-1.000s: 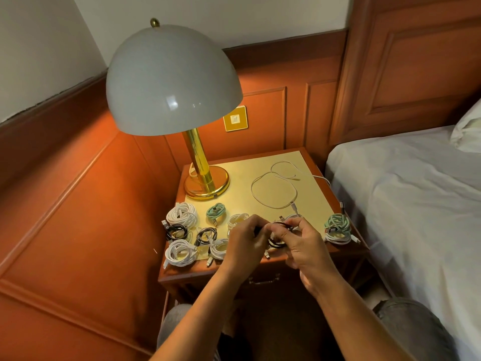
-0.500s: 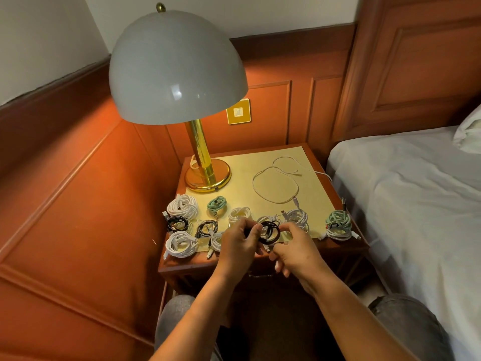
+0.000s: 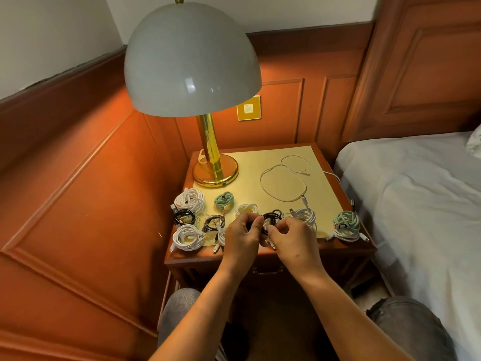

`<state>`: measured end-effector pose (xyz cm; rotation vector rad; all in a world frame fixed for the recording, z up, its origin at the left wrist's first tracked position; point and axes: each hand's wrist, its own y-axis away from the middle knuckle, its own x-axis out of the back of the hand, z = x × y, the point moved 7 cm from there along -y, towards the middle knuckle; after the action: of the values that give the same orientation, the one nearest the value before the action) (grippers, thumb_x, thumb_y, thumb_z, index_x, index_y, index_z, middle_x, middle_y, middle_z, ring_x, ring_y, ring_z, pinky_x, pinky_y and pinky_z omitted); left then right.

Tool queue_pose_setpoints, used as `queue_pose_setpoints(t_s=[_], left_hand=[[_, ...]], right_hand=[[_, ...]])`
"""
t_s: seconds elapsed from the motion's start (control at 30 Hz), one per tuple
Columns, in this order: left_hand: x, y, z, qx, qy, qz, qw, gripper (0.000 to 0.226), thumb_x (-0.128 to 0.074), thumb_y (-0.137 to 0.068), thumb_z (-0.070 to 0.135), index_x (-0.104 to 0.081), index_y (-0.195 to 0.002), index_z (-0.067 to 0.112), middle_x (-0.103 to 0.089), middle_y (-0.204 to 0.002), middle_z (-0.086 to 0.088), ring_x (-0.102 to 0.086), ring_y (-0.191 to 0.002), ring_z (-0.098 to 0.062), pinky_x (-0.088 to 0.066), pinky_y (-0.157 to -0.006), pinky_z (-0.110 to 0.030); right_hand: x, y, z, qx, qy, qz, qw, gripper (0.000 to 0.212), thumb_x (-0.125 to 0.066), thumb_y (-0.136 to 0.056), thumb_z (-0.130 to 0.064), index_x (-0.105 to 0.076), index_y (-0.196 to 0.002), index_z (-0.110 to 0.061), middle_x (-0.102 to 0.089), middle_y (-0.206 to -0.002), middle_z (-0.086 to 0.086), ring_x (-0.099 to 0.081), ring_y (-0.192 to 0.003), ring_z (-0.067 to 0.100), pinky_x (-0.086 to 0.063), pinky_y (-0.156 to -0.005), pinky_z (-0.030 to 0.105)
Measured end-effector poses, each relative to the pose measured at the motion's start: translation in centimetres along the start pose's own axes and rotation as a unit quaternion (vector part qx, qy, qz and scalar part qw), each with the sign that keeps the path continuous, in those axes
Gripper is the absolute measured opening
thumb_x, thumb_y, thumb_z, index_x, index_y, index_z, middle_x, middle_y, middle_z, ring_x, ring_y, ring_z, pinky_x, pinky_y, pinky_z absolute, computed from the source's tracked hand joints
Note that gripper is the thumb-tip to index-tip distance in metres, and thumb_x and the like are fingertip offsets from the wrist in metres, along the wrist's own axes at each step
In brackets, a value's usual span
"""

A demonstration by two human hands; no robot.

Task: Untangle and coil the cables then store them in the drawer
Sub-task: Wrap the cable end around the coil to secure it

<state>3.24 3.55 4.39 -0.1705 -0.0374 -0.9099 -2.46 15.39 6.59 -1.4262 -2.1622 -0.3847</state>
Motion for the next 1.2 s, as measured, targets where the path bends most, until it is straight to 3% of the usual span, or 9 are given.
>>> queue_pose_setpoints(t_s=[0.13, 0.27, 0.4, 0.5, 0.57, 0.77, 0.93, 1.03, 1.2], left_hand=[[1.1, -0.4, -0.5, 0.006, -0.020, 0.019, 1.000, 0.011, -0.056, -0.097, 0.013, -0.059, -0.087, 0.008, -0.059, -0.066, -0.007, -0.056, -0.049, -0.014, -0.047, -0.050, -0.027], [2.5, -0.9, -1.8, 0.040, -0.012, 0.035, 0.998, 0.015, -0.057, -0.097, 0.016, -0.058, -0.085, 0.006, -0.054, -0.059, -0.004, -0.049, -0.044, -0.014, -0.039, -0.045, -0.029], [2.2, -0.6, -2.6, 0.060, 0.010, 0.034, 0.998, 0.015, -0.057, -0.097, 0.018, -0.060, -0.085, 0.010, -0.055, -0.058, -0.005, -0.051, -0.046, -0.018, -0.040, -0.048, -0.029], [2.0, -0.8, -2.5, 0.051, -0.003, 0.034, 0.998, 0.015, -0.059, -0.096, 0.019, -0.061, -0.084, 0.011, -0.057, -0.060, -0.005, -0.053, -0.047, -0.017, -0.043, -0.050, -0.030], [2.0, -1.2, -2.3, 0.043, -0.009, 0.041, 0.998, 0.014, -0.059, -0.096, 0.019, -0.062, -0.084, 0.011, -0.059, -0.064, -0.004, -0.054, -0.048, -0.016, -0.043, -0.049, -0.029], [2.8, -4.2, -2.7, 0.080, 0.003, 0.049, 0.996, 0.013, -0.057, -0.097, 0.015, -0.063, -0.087, 0.009, -0.060, -0.070, -0.008, -0.057, -0.056, -0.017, -0.050, -0.053, -0.031], [3.7, -8.2, -3.9, 0.136, -0.116, -0.006, 0.984, 0.012, -0.058, -0.095, 0.019, -0.065, -0.096, 0.009, -0.063, -0.083, -0.004, -0.056, -0.072, -0.016, -0.046, -0.065, -0.029], [3.8, -10.4, -4.8, 0.154, -0.191, -0.047, 0.968, 0.012, -0.060, -0.091, 0.016, -0.068, -0.095, 0.009, -0.064, -0.085, -0.005, -0.052, -0.070, -0.014, -0.041, -0.065, -0.028], [3.6, -13.3, -5.4, 0.148, -0.337, -0.091, 0.925, 0.017, -0.059, -0.090, 0.013, -0.071, -0.092, 0.002, -0.071, -0.094, -0.016, -0.061, -0.084, -0.028, -0.046, -0.070, -0.033]], right_hand=[[-0.3, 0.0, -0.5, 0.005, 0.048, -0.064, 0.997, 0.013, -0.061, -0.091, -0.024, -0.067, -0.086, -0.013, -0.064, -0.080, 0.000, -0.061, -0.078, 0.016, -0.054, -0.074, 0.036], [-0.1, 0.6, -0.1, 0.002, -0.014, -0.164, 0.986, 0.013, -0.061, -0.091, -0.021, -0.067, -0.082, -0.015, -0.065, -0.081, -0.001, -0.060, -0.077, 0.012, -0.047, -0.067, 0.026], [0.2, -0.1, 1.5, -0.044, -0.047, -0.168, 0.984, 0.011, -0.059, -0.093, -0.020, -0.064, -0.085, -0.014, -0.061, -0.077, 0.002, -0.056, -0.068, 0.014, -0.044, -0.059, 0.027], [-1.0, -1.7, 2.2, -0.090, -0.113, -0.192, 0.971, 0.008, -0.058, -0.092, -0.016, -0.058, -0.100, -0.015, -0.061, -0.096, 0.012, -0.062, -0.082, 0.026, -0.050, -0.061, 0.031], [-2.0, -3.1, 1.8, -0.100, -0.161, -0.197, 0.962, 0.013, -0.058, -0.093, -0.014, -0.057, -0.106, -0.015, -0.062, -0.101, 0.014, -0.062, -0.081, 0.022, -0.050, -0.059, 0.029], [-3.9, -8.3, 0.1, -0.054, -0.164, -0.167, 0.971, 0.008, -0.063, -0.090, -0.001, -0.063, -0.093, -0.009, -0.064, -0.078, 0.011, -0.060, -0.061, 0.016, -0.048, -0.053, 0.025], [-5.5, -12.2, 0.3, -0.055, -0.133, -0.186, 0.972, 0.008, -0.063, -0.088, 0.003, -0.063, -0.094, -0.002, -0.063, -0.084, 0.016, -0.061, -0.068, 0.020, -0.048, -0.053, 0.025], [-7.0, -14.1, 1.0, -0.069, -0.108, -0.203, 0.971, 0.009, -0.063, -0.087, 0.006, -0.063, -0.091, -0.002, -0.062, -0.088, 0.019, -0.061, -0.072, 0.024, -0.050, -0.056, 0.028], [-9.3, -16.5, 2.0, -0.098, -0.064, -0.243, 0.963, 0.007, -0.061, -0.088, 0.007, -0.064, -0.092, 0.002, -0.062, -0.086, 0.020, -0.061, -0.071, 0.025, -0.055, -0.060, 0.030]])
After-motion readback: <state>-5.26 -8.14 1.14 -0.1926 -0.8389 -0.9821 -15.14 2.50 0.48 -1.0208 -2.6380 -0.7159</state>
